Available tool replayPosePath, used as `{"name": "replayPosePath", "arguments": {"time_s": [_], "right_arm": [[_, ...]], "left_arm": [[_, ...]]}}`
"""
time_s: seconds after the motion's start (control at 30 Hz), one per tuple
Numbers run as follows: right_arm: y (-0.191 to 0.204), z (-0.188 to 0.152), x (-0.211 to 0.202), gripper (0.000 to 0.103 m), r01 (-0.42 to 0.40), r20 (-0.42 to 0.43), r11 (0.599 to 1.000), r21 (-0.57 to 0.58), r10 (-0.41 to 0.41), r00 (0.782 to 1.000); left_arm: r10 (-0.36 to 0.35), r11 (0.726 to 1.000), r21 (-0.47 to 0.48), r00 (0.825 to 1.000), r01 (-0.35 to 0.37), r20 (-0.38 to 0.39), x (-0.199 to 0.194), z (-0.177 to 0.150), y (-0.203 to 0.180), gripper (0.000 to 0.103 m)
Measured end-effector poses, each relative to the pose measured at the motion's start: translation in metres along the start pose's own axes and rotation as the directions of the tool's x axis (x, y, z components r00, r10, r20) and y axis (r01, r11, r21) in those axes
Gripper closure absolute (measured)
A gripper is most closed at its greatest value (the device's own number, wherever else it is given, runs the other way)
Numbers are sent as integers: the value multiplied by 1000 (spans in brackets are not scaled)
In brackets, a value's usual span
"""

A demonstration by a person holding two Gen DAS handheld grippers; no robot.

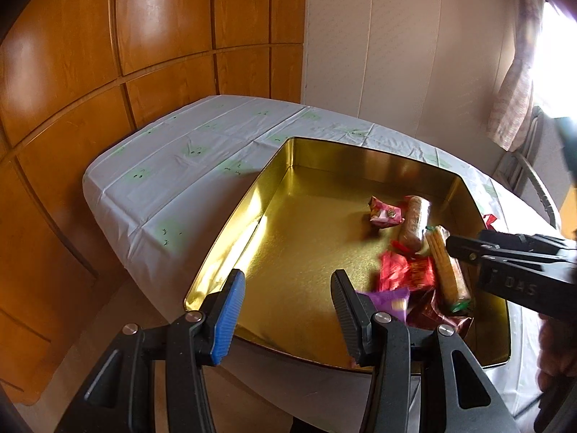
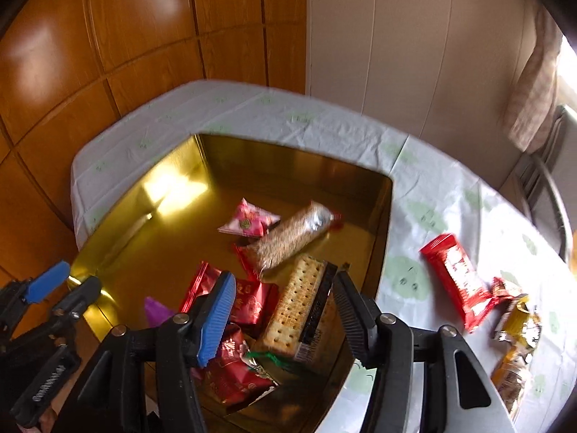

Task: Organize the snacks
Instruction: 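Carry the cracker pack into the gold box and release it with the right gripper, then withdraw both open grippers from the box toward the remaining snacks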

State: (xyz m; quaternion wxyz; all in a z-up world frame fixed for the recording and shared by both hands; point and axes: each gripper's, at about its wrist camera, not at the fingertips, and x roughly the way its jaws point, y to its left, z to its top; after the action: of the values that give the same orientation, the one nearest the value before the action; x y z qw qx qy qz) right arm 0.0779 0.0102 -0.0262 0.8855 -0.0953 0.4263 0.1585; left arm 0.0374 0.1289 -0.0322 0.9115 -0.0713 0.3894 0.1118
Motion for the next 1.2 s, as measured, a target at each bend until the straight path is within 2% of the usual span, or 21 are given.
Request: {"name": "replayPosePath", "arguments": {"time_s": [0.3, 0.6, 1.2], "right_arm": [[7, 2, -38, 46, 26, 106, 999, 19, -28, 994], [8, 1, -55, 46, 24, 139, 999, 28, -28, 990], [-2, -4, -65, 46, 42, 150, 998, 40, -48, 987]], "left_arm": [[19, 1000, -4, 1000, -19, 11, -6, 0, 2, 53], [23, 1000, 5, 1000, -23, 15, -12, -1, -1, 53], [12, 1000, 26, 1000, -13, 12, -15, -4, -9, 53]]}}
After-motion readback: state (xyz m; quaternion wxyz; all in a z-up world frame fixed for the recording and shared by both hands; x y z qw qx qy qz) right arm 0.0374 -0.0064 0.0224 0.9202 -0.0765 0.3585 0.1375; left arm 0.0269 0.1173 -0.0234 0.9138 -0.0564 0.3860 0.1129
